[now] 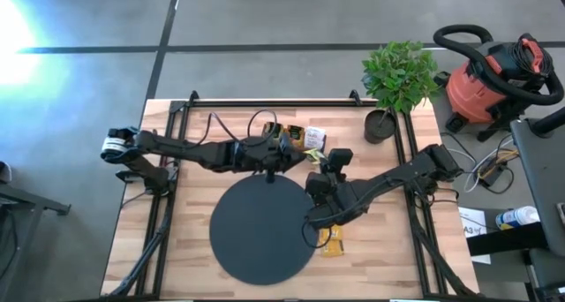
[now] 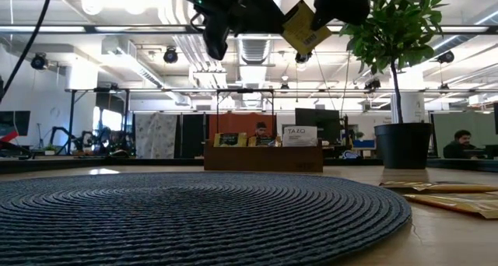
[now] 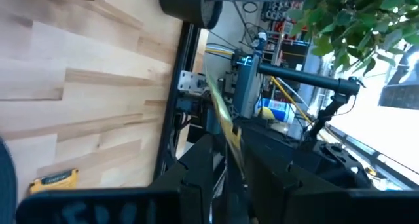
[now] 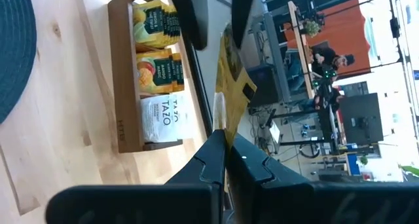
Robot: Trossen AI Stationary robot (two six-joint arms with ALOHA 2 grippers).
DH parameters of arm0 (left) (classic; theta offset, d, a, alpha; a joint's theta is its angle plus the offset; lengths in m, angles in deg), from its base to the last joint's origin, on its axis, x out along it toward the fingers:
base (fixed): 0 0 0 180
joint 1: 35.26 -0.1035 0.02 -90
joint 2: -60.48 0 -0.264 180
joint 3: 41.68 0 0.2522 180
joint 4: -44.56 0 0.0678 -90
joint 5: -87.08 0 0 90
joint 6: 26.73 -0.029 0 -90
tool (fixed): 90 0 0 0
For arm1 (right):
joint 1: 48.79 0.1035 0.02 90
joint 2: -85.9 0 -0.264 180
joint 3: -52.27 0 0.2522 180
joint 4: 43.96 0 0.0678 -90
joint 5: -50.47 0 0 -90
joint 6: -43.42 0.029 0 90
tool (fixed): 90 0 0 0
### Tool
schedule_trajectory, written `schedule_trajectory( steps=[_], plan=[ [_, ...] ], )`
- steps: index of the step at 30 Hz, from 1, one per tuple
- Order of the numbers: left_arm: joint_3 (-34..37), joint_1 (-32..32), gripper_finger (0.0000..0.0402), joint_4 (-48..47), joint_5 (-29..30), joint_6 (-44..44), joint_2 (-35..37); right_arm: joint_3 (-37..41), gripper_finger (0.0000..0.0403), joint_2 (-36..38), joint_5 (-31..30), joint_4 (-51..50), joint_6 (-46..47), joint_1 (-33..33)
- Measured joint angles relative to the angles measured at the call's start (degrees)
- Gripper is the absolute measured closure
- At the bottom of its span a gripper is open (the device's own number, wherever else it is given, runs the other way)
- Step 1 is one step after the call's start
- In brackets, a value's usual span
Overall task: Pick & Place Tea
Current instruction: Put the yellow tea bag into the left section of the wooden organizer
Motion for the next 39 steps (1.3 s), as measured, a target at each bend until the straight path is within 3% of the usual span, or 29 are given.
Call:
schedule_trajectory(
  steps=[10, 20, 39],
  plan=[
    [0.0, -1.05, 0.0321, 0.69, 0.04, 0.39, -1.12, 0.0, 0.0394, 0.0, 0.02, 0.72, -0.02, 0.03],
    [-0.22, -1.22, 0.0321, 1.29, 3.85, -3.68, -1.23, 0.0, 0.0394, 0.02, 0.06, 1.51, -0.02, 0.04],
    [-0.22, -1.26, 0.0321, 3.64, 3.91, -10.0, -1.23, 0.0, 0.0394, 0.02, 0.04, 2.75, -0.02, -0.84]
  ],
)
